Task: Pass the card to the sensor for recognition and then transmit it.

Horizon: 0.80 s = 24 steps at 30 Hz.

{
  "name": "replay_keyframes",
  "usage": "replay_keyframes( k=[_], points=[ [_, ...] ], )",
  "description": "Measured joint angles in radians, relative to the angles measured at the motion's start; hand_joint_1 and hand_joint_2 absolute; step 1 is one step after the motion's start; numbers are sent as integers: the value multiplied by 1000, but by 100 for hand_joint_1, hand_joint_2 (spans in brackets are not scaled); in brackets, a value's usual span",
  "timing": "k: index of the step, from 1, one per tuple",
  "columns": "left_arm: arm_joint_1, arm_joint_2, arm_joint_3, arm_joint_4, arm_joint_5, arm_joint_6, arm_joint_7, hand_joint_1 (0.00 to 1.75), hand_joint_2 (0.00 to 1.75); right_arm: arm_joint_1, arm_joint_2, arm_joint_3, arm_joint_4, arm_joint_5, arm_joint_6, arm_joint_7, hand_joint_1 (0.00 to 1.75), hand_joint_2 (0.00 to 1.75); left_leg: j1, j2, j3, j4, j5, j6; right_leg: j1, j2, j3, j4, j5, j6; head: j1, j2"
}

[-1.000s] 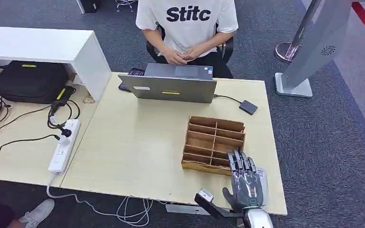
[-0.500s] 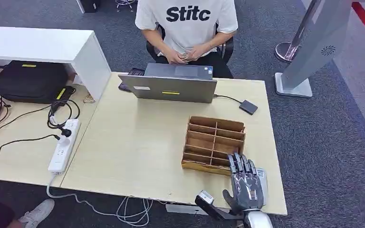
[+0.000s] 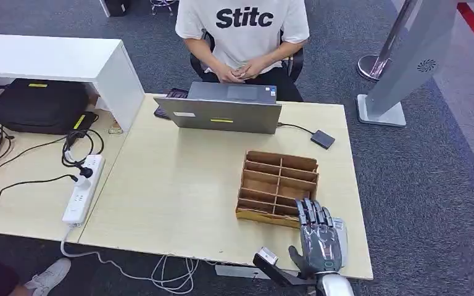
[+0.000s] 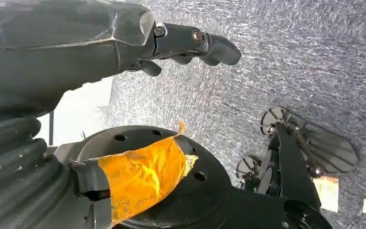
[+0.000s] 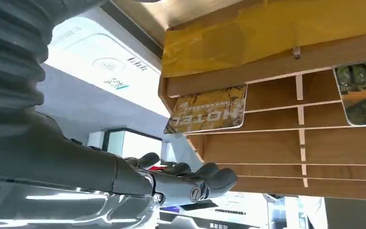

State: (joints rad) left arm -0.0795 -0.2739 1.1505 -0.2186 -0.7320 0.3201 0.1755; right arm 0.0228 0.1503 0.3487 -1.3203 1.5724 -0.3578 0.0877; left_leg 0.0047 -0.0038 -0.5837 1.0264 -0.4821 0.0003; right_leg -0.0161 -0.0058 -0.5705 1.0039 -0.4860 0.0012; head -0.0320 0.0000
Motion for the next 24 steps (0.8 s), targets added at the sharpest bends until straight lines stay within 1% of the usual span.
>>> replay_keyframes(
  k=[18, 24],
  points=[
    [2, 0, 35, 0, 19, 3, -7, 0, 175, -1, 13, -6, -1, 0, -3, -3, 0, 175, 0, 0, 0, 0, 0, 0, 0, 0, 0, 0, 0, 0, 0, 0],
    [2, 0, 41, 0, 19, 3, -7, 0, 175, -6, 16, -8, -1, 0, -20, -4, 0, 175, 0, 0, 0, 0, 0, 0, 0, 0, 0, 0, 0, 0, 0, 0]
  ],
)
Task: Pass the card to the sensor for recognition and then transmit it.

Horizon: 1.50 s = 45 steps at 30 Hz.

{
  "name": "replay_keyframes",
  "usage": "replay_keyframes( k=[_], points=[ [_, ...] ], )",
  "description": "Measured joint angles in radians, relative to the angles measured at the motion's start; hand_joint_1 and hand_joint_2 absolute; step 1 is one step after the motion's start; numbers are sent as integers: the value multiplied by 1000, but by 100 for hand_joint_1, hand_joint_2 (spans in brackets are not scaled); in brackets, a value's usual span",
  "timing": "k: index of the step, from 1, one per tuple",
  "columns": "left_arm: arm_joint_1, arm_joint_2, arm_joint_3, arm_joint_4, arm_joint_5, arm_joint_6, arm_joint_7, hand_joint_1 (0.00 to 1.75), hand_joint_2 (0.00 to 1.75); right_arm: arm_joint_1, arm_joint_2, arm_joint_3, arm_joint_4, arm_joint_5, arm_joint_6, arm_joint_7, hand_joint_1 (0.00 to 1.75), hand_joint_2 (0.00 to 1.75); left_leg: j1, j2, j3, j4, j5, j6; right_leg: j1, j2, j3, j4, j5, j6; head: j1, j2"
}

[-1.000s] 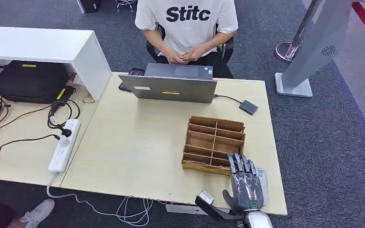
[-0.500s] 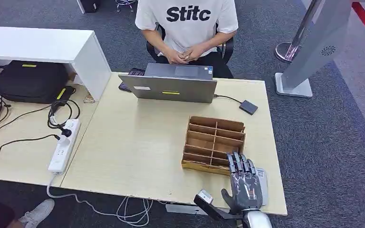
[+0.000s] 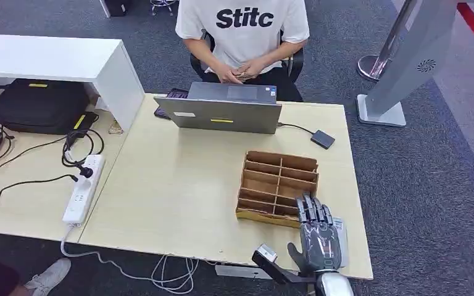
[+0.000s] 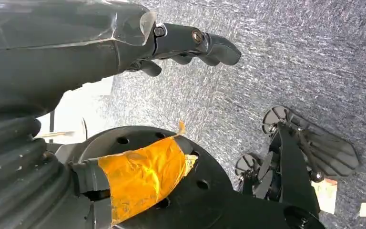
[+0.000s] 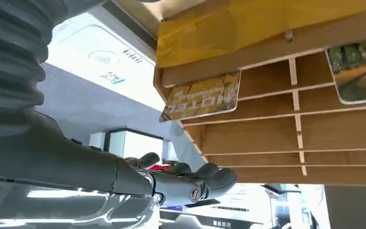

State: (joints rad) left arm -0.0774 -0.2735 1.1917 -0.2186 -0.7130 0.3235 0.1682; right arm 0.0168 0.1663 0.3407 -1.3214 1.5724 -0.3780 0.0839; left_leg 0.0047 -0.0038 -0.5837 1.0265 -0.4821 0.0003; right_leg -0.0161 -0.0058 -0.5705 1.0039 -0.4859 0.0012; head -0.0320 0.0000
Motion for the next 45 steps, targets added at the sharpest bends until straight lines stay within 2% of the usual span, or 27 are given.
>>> replay_keyframes(
  k=[14, 37, 38, 45],
  points=[
    [0, 0, 13, 0, 11, 0, -2, 0, 175, -1, 5, -2, -39, 0, 8, 5, 0, 175, 0, 0, 0, 0, 0, 0, 0, 0, 0, 0, 0, 0, 0, 0],
    [-1, 1, 22, 0, 11, 0, -2, 0, 175, -15, 24, -24, -1, -1, -2, -13, 0, 175, 0, 0, 0, 0, 0, 0, 0, 0, 0, 0, 0, 0, 0, 0],
    [-1, 2, 22, 0, 11, 0, -2, 0, 175, -15, 25, -26, 0, -1, -2, -13, 7, 175, 0, 0, 0, 0, 0, 0, 0, 0, 0, 0, 0, 0, 0, 0],
    [-2, 3, 22, 0, 11, -1, -2, 0, 175, -16, 27, -33, 8, -1, -14, -19, 7, 175, 0, 0, 0, 0, 0, 0, 0, 0, 0, 0, 0, 0, 0, 0]
  ],
)
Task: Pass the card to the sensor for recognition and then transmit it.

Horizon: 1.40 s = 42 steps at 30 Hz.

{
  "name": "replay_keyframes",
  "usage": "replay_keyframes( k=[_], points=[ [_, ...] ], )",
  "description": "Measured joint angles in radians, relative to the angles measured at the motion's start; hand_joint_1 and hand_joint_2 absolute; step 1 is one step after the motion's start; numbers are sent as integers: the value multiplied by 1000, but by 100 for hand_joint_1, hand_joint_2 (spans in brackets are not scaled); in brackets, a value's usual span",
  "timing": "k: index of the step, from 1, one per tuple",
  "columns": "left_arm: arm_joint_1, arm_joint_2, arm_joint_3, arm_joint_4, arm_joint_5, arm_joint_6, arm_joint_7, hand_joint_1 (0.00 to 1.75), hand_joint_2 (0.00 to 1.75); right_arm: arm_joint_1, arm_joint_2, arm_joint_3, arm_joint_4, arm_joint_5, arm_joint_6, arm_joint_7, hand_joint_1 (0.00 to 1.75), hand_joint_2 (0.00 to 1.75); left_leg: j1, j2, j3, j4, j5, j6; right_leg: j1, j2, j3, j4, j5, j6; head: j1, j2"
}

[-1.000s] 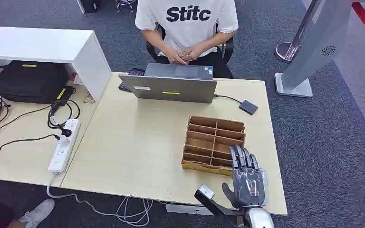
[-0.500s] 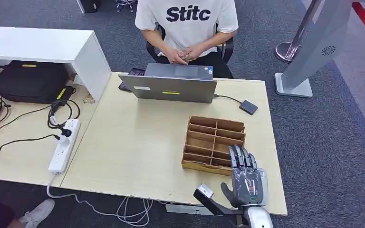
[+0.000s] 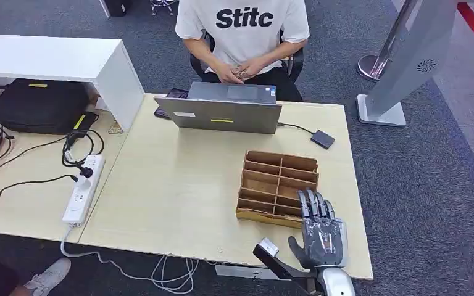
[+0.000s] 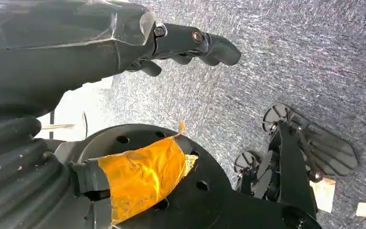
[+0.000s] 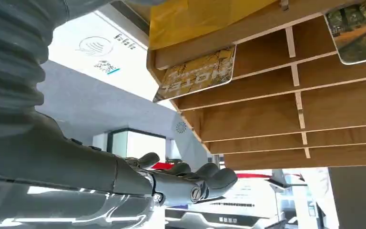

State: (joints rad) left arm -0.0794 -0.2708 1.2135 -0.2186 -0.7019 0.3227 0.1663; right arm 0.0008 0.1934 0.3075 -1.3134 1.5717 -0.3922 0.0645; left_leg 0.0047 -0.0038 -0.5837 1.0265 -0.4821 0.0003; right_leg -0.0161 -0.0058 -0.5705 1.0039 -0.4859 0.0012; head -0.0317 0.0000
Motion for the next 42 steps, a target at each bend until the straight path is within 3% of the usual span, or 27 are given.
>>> replay_keyframes(
  k=[1, 2, 3, 4, 6, 10, 12, 29, 36, 42],
  points=[
    [0, 0, 0, 0, 0, 0, 0, 0, 175, 0, 0, -1, 0, 0, 0, -1, 7, 175, 0, 0, 0, 0, 0, 0, 0, 0, 0, 0, 0, 0, 0, 0],
    [0, 0, 0, 0, 0, 0, 0, 0, 175, 0, 0, -2, 0, 0, 0, -1, 17, 175, 0, 0, 0, 0, 0, 0, 0, 0, 0, 0, 0, 0, 0, 0],
    [0, 0, 0, 0, 0, 0, 0, 0, 175, 0, 0, -3, 1, 0, 0, -1, 45, 175, 0, 0, 0, 0, 0, 0, 0, 0, 0, 0, 0, 0, 0, 0],
    [-1, 0, 0, 0, 0, 0, 0, 0, 175, 0, 0, -3, 2, 0, 0, -1, 129, 175, 0, 0, 0, 0, 0, 0, 0, 0, 0, 0, 0, 0, 0, 0],
    [-1, 0, 0, 0, 0, 0, 0, 0, 175, 0, 1, -4, 3, 0, 0, -2, 145, 175, 0, 0, 0, 0, 0, 0, 0, 0, 0, 0, 0, 0, 0, 0],
    [-2, 0, 0, 0, 0, -1, 0, 0, 175, 0, 5, -7, 3, 0, 0, -2, 154, 175, 0, 0, 0, 0, 0, 0, 0, 0, 0, 0, 0, 0, 0, 0],
    [-2, 0, 0, 0, -1, -3, 0, 0, 175, -1, 5, -8, 8, 0, 0, -2, 148, 175, 0, 0, 0, 0, 0, 0, 0, 0, 0, 0, 0, 0, 0, 0],
    [-11, 2, 0, 0, -10, -6, -1, 0, 175, -19, 5, -22, 50, 0, -40, 32, 157, 175, 0, 0, 0, 0, 0, 0, 0, 0, 0, 0, 0, 0, 0, 0],
    [-12, 3, 0, 0, -11, -10, -8, 0, 175, -11, 5, -31, 34, 0, -55, 8, 161, 175, 0, 0, 0, 0, 0, 0, 0, 0, 0, 0, 0, 0, 0, 0],
    [-12, 3, 1, 0, -11, -10, -9, 0, 175, 19, 5, -42, -71, -15, -55, -37, 159, 175, 0, 0, 0, 0, 0, 0, 0, 0, 0, 0, 0, 0, 0, 0]
  ],
)
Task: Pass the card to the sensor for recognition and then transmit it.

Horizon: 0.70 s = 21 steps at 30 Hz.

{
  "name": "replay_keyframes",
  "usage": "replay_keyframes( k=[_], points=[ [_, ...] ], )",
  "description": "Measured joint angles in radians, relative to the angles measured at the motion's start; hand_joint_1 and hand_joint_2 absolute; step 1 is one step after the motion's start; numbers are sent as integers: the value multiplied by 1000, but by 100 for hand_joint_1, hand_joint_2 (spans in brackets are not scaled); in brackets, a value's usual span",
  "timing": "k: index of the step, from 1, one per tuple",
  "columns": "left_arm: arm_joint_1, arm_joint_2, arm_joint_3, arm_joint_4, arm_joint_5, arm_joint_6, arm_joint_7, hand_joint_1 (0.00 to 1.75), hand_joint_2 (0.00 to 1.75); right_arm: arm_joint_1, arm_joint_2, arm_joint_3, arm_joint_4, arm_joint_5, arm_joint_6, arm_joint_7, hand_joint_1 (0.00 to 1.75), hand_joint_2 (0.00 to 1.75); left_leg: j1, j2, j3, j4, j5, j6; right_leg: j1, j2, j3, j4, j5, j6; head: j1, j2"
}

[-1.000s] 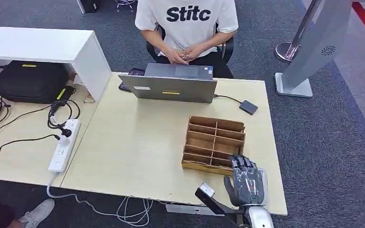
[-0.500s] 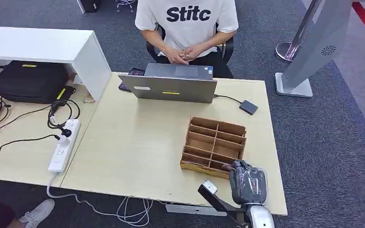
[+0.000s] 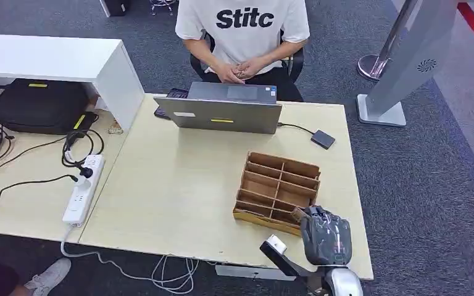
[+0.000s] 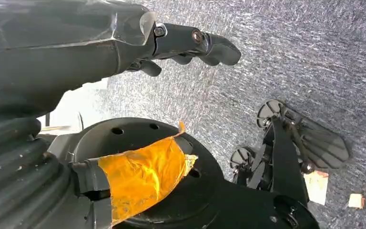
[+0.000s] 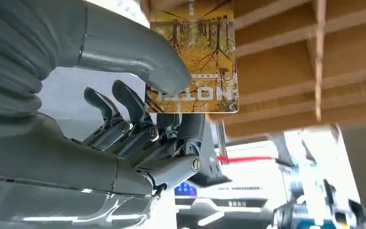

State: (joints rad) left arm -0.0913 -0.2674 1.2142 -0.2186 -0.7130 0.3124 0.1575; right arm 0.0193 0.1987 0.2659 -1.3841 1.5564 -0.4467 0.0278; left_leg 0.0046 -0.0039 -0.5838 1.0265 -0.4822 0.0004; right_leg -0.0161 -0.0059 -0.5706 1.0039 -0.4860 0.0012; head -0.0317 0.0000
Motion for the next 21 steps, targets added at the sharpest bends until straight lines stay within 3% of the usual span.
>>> replay_keyframes(
  k=[13, 19, 21],
  points=[
    [0, 0, 0, 0, 0, -3, -2, 0, 175, 17, 0, 21, -267, -107, 14, -32, 168, 175, 0, 0, 0, 0, 0, 0, 0, 0, 0, 0, 0, 0, 0, 0],
    [-3, 2, 0, 0, -15, -14, 2, 0, 175, -108, 10, 27, -251, -245, 153, -20, 175, 175, 0, 1, 0, 0, 0, 0, 0, 1, 0, 0, 1, -1, 0, 0],
    [-5, 3, 0, 0, -24, -21, 6, 0, 175, -182, 27, 16, -205, -312, 212, -20, 169, 175, 0, 2, 1, 0, 1, 0, 0, 2, 0, 0, 1, -1, 0, 0]
  ],
)
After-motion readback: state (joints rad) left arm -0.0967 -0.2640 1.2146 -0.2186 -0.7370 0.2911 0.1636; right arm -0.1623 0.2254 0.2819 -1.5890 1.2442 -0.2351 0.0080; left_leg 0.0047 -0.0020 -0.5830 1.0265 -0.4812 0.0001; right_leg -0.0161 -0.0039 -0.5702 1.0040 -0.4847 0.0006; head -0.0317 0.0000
